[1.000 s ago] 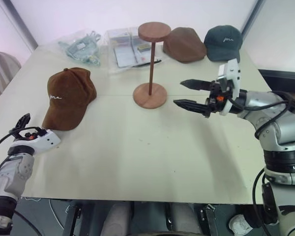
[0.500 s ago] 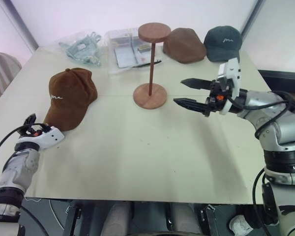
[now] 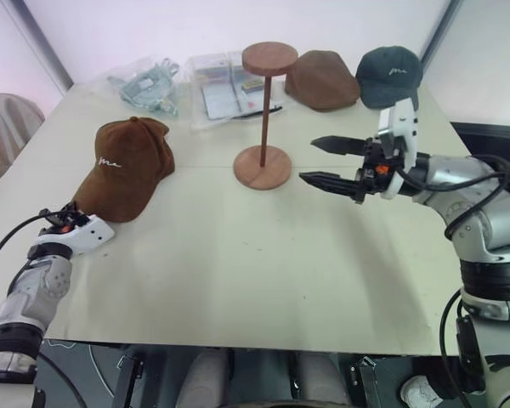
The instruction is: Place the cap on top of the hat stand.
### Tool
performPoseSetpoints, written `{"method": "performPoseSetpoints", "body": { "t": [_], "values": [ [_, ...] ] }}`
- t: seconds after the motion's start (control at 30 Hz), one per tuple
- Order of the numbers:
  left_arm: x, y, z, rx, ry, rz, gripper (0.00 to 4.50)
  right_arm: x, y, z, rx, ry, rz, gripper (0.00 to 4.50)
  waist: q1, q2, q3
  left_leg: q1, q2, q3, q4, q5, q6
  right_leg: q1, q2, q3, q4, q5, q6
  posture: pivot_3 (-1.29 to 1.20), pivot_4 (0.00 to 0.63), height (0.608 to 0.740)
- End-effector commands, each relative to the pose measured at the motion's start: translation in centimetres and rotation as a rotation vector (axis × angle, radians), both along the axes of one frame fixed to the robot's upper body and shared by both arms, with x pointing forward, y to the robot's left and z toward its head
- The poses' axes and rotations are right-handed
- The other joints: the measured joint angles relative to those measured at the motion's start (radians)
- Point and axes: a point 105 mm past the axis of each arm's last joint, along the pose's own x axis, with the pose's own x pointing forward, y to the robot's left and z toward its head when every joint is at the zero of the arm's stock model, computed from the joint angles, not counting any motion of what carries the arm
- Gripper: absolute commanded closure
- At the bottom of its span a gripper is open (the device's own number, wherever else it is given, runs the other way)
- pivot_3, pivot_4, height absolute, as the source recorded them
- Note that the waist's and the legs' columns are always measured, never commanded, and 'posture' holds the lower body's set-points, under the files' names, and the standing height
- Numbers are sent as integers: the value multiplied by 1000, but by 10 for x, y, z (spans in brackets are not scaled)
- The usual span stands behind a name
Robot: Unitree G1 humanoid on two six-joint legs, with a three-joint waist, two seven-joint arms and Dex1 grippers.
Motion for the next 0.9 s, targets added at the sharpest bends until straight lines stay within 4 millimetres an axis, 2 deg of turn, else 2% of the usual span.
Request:
{"method": "performPoseSetpoints", "body": {
  "t": [0.03, 0.2, 0.43, 0.6, 0.7, 0.83, 0.9],
  "values": [
    [0, -24, 12, -52, -105, -72, 4463, -6, 2, 16, 15, -68, 17, 844, -1, 0, 0, 0, 0, 0, 0, 0, 0, 0, 0, 0, 0, 0, 0, 0, 150, 740],
    [-6, -35, 43, -101, -284, -39, 4463, -4, 2, 12, 20, -59, 9, 844, -5, -4, 2, -1, 0, 0, 0, 0, 0, -1, 0, 0, 0, 0, 0, 0, 150, 740],
    [-26, -42, 102, -164, -612, 119, 4463, -3, 1, 8, 18, -48, 1, 844, -9, -10, 5, -3, 1, 0, 0, 0, 0, -3, 1, 0, 0, 0, 0, 0, 150, 740],
    [-29, -46, 125, -209, -716, 165, 4463, -2, 1, 7, 16, -47, 0, 844, -7, -11, 6, -3, 1, 0, 0, 0, 0, -3, 1, 0, 0, 0, 0, 0, 150, 740],
    [-23, -53, 141, -249, -773, 151, 4463, -1, 1, 6, 17, -47, -2, 844, -6, -13, 7, -3, 1, 0, 0, 0, 0, -3, 1, 0, 0, 0, 0, 0, 150, 740],
    [-8, -76, 162, -287, -829, 81, 4463, -2, 2, 6, 19, -47, -2, 844, -4, -16, 8, -4, 1, 0, 1, 0, 0, -3, 1, 0, 0, 0, 0, 0, 150, 740],
    [3, -94, 178, -318, -872, 26, 4463, -2, 1, 6, 16, -50, -4, 844, -3, -16, 8, -4, 0, 0, 1, 0, 0, -3, 1, 0, -1, 0, 0, 0, 150, 740]
  ]
}}
